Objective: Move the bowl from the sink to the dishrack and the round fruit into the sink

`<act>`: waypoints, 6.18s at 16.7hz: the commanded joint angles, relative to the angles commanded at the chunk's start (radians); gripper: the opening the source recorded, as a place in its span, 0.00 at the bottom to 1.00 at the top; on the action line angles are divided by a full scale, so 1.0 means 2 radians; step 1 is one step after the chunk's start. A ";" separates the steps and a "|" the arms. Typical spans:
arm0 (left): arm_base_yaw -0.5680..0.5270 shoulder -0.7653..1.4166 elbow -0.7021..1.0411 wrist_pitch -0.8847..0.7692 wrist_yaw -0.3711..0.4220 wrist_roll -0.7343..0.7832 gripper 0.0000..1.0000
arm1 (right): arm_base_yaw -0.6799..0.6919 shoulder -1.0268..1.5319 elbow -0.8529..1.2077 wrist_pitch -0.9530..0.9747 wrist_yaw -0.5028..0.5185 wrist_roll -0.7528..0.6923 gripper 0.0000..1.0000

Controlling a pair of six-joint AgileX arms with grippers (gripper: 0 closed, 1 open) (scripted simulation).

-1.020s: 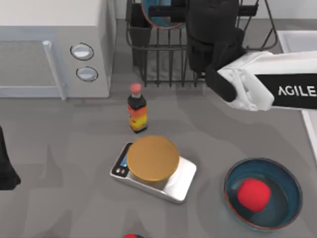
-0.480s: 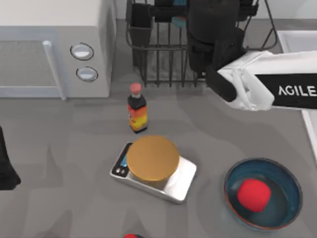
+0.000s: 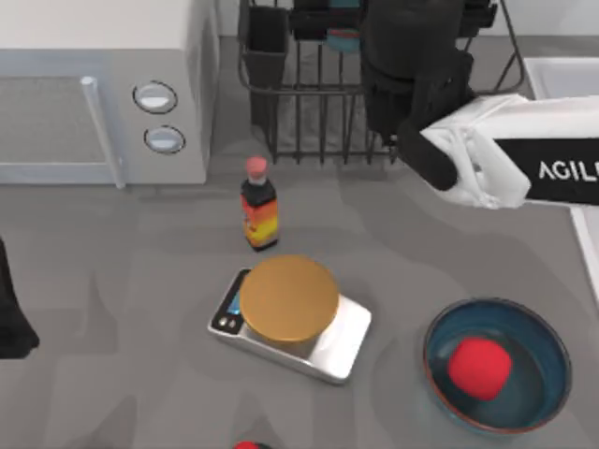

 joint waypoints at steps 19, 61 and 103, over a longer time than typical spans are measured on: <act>0.000 0.000 0.000 0.000 0.000 0.000 1.00 | -0.252 -0.849 -0.531 -0.279 -0.265 -0.007 1.00; 0.000 0.000 0.000 0.000 0.000 0.000 1.00 | -0.240 -0.857 -0.534 -0.460 -0.327 0.065 1.00; 0.000 0.000 0.000 0.000 0.000 0.000 1.00 | 0.027 -0.099 -0.204 -0.674 -0.327 0.337 0.85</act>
